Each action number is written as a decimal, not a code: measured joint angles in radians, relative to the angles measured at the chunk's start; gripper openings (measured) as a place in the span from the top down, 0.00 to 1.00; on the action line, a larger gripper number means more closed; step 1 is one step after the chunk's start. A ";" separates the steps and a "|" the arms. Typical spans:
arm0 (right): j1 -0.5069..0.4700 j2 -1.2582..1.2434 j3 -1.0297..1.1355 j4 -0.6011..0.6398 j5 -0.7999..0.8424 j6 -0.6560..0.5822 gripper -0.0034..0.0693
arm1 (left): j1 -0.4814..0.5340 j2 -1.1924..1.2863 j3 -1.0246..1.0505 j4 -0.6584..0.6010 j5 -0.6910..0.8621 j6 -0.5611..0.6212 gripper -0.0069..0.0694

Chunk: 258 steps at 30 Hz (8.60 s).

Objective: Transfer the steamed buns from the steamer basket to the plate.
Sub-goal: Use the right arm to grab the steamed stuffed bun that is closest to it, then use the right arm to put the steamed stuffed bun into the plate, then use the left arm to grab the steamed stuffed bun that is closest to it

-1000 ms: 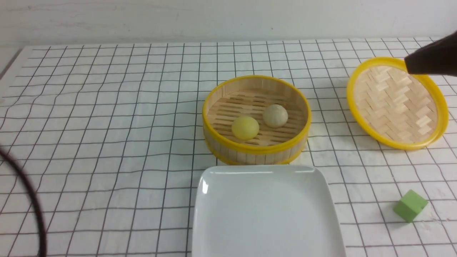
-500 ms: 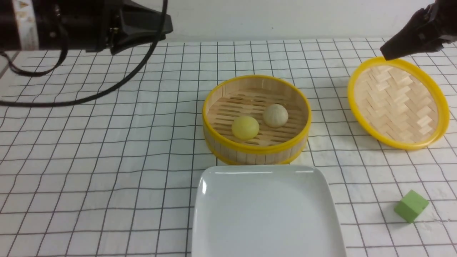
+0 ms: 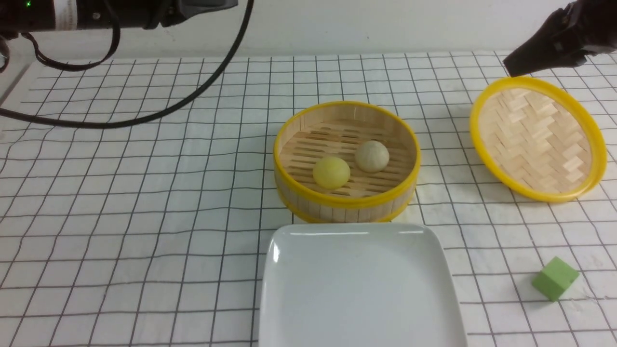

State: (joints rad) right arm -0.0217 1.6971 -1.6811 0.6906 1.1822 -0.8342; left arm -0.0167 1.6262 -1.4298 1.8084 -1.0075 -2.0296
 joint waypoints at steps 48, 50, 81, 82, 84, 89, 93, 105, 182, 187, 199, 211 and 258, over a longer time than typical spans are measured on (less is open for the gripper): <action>0.279 0.471 -0.072 -0.051 -0.432 -0.137 0.52 | -0.101 0.063 0.065 -0.001 0.164 0.143 0.39; 0.279 0.478 -0.072 -0.036 -0.425 -0.137 0.52 | -0.101 0.065 0.065 -0.001 0.168 0.144 0.39; 0.218 0.097 -0.135 -0.055 0.019 0.056 0.92 | -0.101 0.071 0.065 -0.001 0.214 0.145 0.39; 0.220 0.095 -0.128 -0.055 0.024 0.060 0.92 | -0.101 0.071 0.065 -0.001 0.215 0.145 0.39; 0.242 0.094 -0.079 -0.058 0.049 0.100 0.92 | -0.101 0.071 0.065 -0.001 0.216 0.146 0.39; 0.294 0.087 0.055 -0.062 0.050 0.108 0.92 | -0.101 0.071 0.065 -0.001 0.218 0.146 0.39; 0.309 0.085 0.219 -0.080 0.033 0.106 0.92 | -0.101 0.071 0.065 -0.001 0.218 0.146 0.39; 0.309 0.085 0.509 0.030 -0.239 -0.113 0.92 | -0.101 0.082 0.065 -0.002 0.218 0.146 0.39; 0.248 -1.071 0.715 -0.601 -0.391 0.474 0.19 | -0.373 0.412 0.065 -0.023 0.480 0.071 0.39; 0.248 -1.071 0.717 -0.606 -0.390 0.474 0.19 | -0.433 0.412 0.065 -0.023 0.491 0.087 0.39; 0.248 -1.071 0.717 -0.632 -0.391 0.474 0.19 | -0.449 0.412 0.065 -0.024 0.541 0.095 0.39; 0.248 -1.071 0.717 -0.667 -0.391 0.475 0.19 | -0.449 0.368 0.065 -0.024 0.557 0.106 0.41; 0.248 -1.071 0.717 -0.678 -0.445 0.481 0.20 | -0.418 0.329 0.189 -0.027 0.621 0.206 0.42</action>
State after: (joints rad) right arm 0.2261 0.6261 -0.9639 0.0128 0.7374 -0.3535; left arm -0.4346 1.9551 -1.2403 1.7810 -0.3867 -1.8235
